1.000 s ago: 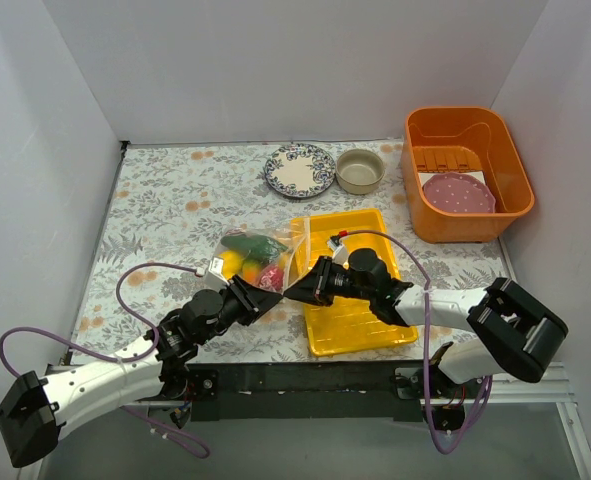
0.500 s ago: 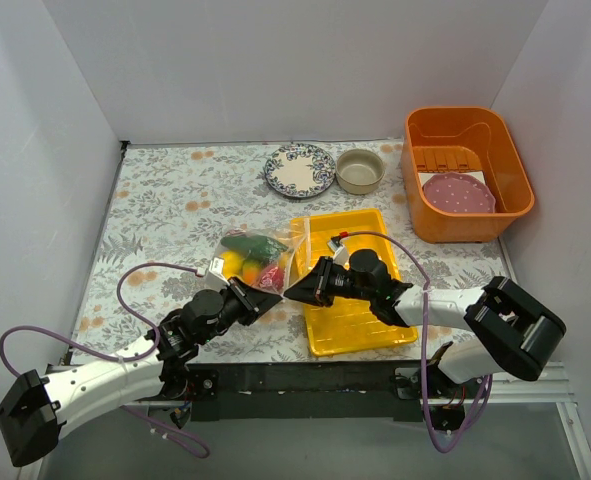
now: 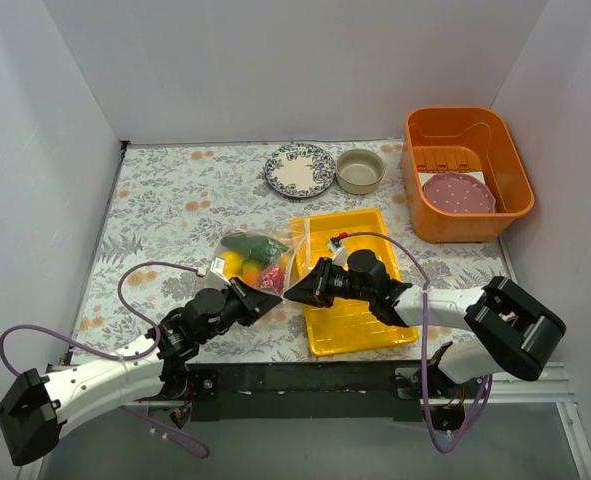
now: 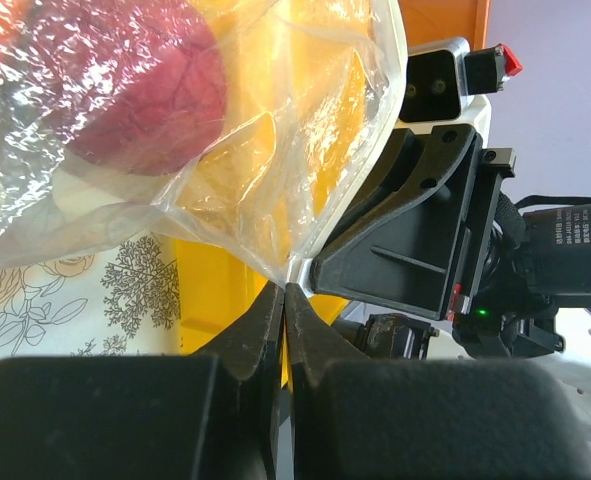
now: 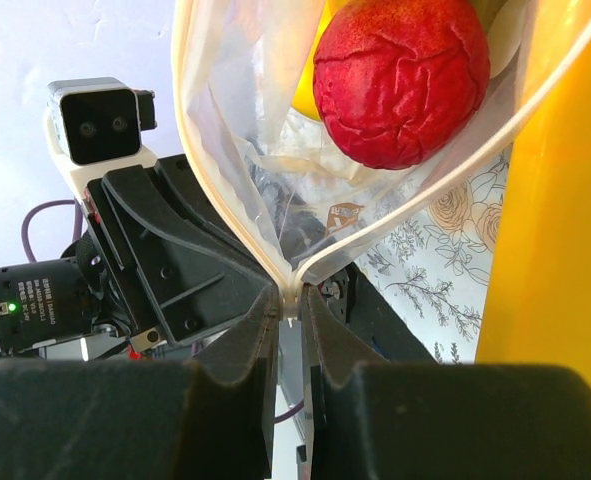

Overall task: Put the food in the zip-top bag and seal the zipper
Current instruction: Zip the zipper food storage bag at the center of the board.

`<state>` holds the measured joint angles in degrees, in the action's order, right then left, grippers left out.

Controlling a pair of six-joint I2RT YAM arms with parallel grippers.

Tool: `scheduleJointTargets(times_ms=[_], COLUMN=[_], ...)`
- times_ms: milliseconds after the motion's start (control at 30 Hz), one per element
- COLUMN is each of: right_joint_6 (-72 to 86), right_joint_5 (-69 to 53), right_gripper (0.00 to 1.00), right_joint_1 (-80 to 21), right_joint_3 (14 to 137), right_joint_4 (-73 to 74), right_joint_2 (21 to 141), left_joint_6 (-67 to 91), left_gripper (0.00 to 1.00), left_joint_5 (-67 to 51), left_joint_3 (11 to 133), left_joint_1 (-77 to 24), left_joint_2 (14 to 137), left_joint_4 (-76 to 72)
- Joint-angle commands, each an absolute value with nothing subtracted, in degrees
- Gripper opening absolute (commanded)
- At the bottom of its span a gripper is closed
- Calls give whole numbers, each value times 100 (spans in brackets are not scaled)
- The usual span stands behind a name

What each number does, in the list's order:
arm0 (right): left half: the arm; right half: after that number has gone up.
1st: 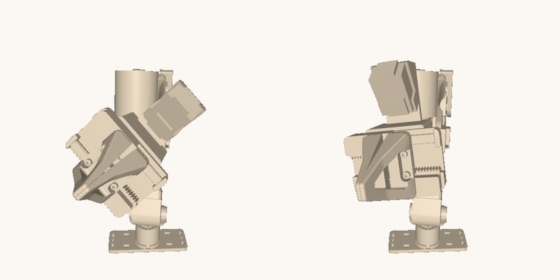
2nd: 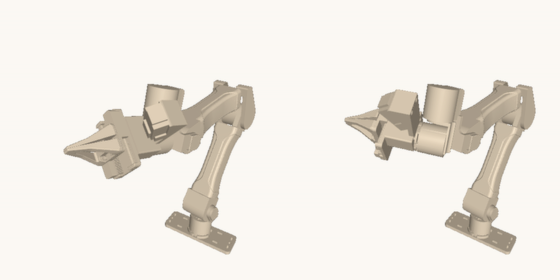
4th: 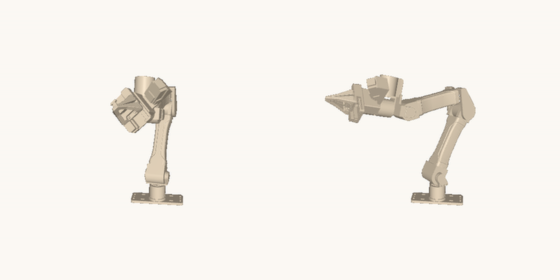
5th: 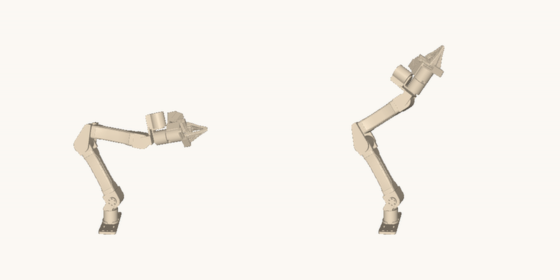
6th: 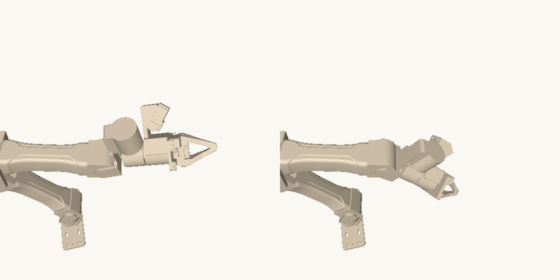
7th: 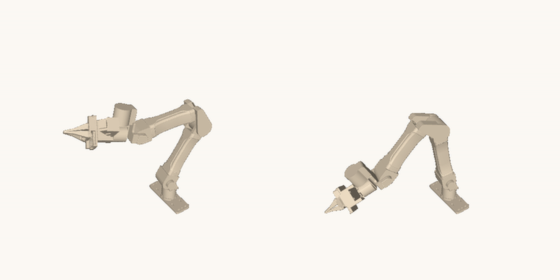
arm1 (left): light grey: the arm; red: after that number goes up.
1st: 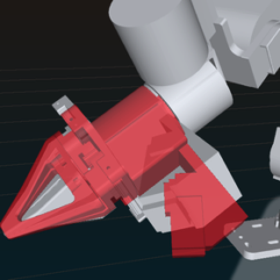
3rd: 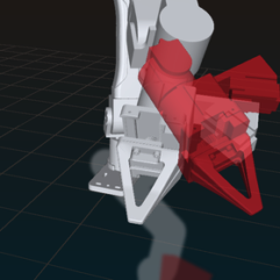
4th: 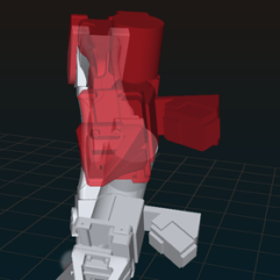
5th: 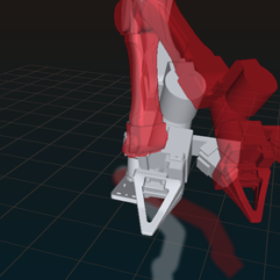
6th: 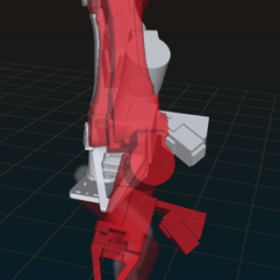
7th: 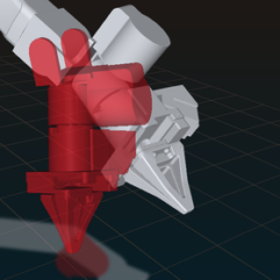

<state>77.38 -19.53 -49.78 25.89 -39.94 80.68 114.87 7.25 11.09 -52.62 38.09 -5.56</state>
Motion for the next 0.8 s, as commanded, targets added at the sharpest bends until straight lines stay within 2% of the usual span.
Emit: scheduleJointTargets(times_ms=[0,767], right_joint_6=[7567,7682], right_joint_5=[-1486,-518], right_gripper=[7,6], right_joint_1=[-4975,-4983], right_joint_3=[2777,2690], right_joint_4=[-3832,-3076], right_joint_2=[7744,7163], left_joint_6=[11725,11206], left_gripper=[0,0], left_joint_5=[510,-211], left_joint_3=[1292,1679], left_joint_1=[-5274,-5273], left_joint_2=[3797,3955], left_joint_4=[-439,-229])
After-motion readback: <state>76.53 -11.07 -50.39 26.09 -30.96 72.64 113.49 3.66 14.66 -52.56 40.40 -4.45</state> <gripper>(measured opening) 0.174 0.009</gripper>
